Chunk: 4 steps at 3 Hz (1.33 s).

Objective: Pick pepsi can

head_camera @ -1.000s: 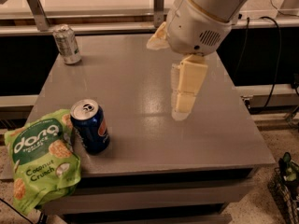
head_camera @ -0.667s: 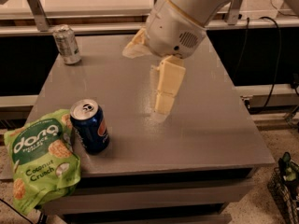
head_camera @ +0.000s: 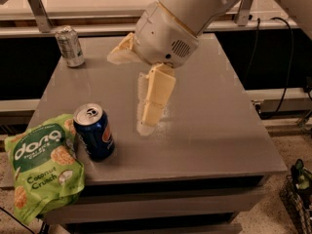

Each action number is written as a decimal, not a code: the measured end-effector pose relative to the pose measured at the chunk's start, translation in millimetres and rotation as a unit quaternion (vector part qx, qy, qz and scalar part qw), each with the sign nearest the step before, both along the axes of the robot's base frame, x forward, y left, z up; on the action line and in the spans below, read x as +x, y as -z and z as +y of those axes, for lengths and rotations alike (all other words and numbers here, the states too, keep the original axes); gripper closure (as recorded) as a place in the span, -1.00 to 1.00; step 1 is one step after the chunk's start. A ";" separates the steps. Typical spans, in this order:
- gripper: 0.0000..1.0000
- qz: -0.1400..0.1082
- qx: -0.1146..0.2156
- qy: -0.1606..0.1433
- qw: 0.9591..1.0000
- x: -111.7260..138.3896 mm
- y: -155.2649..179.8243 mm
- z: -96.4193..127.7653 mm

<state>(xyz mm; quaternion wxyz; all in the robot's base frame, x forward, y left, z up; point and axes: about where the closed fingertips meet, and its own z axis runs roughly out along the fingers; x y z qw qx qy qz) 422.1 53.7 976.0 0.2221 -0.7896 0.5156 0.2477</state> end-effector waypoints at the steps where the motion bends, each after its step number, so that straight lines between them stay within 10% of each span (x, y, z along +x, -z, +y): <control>1: -1.00 0.008 0.015 -0.006 1.000 -4.0 4.4 12.2; 4: -1.00 0.002 0.061 -0.026 0.998 5.7 50.0 61.5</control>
Offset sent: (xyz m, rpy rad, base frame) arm -0.0064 0.0592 -0.0400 0.1637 0.0377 0.0542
